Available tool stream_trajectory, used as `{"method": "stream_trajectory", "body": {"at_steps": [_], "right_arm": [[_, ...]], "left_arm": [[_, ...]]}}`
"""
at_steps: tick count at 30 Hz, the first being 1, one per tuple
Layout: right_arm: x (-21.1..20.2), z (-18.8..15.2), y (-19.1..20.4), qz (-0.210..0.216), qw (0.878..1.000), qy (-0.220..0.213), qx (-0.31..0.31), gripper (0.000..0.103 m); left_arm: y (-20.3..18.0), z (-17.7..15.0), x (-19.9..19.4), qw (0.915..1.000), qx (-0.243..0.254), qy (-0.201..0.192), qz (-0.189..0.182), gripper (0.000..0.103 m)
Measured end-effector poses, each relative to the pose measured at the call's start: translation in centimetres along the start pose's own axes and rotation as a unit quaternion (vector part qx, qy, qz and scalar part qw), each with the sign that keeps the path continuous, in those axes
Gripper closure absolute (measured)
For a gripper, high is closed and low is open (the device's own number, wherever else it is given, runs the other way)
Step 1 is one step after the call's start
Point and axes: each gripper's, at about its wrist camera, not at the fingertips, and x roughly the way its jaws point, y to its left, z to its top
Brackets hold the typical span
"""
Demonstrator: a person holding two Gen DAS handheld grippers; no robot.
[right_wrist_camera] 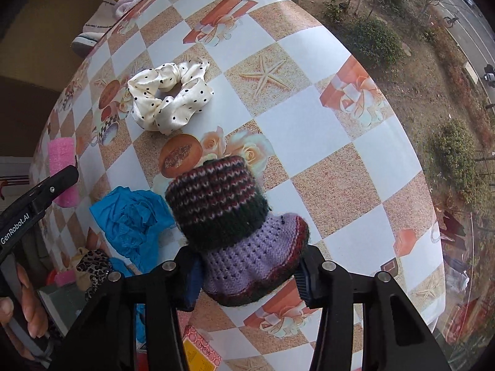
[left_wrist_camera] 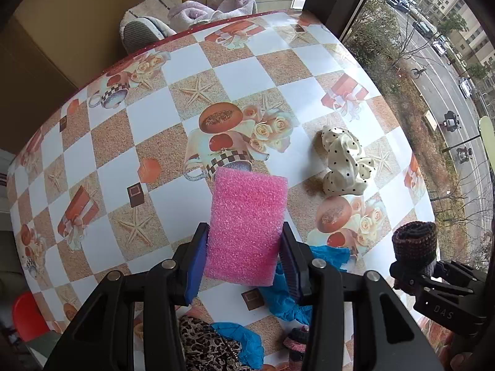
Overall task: Organize soft objects
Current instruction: 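Lift the pink sponge and knitted hat and carry both toward the white box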
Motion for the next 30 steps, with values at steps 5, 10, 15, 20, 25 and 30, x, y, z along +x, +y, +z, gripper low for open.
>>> {"method": "stream_trajectory", "body": {"at_steps": [5, 10, 15, 20, 25, 30], "right_arm": [[-2.9, -1.0, -1.4, 0.02, 0.999, -0.016, 0.03, 0.053], [-5.2, -3.4, -2.8, 0.034, 0.997, -0.021, 0.06, 0.053], [-7.2, -6.6, -4.7, 0.031, 0.995, -0.029, 0.087, 0.053], [-8.6, -9.7, -5.5, 0.025, 0.993, -0.033, 0.108, 0.053], [-10.4, -13.1, -5.9, 0.009, 0.992, -0.047, 0.117, 0.053], [-11.3, -16.6, -5.9, -0.011, 0.991, -0.048, 0.121, 0.053]], "left_arm": [[-1.6, -2.2, -3.5, 0.999, 0.031, -0.03, -0.014, 0.056], [-4.9, -4.0, -6.0, 0.9948, 0.078, -0.05, -0.043, 0.056], [-8.6, -6.9, -8.7, 0.9866, 0.132, -0.062, -0.074, 0.056], [-11.8, -10.8, -10.9, 0.9756, 0.186, -0.066, -0.096, 0.056], [-13.9, -15.0, -12.9, 0.9613, 0.242, -0.066, -0.115, 0.055], [-14.1, -19.6, -14.3, 0.9489, 0.283, -0.059, -0.127, 0.055]]}}
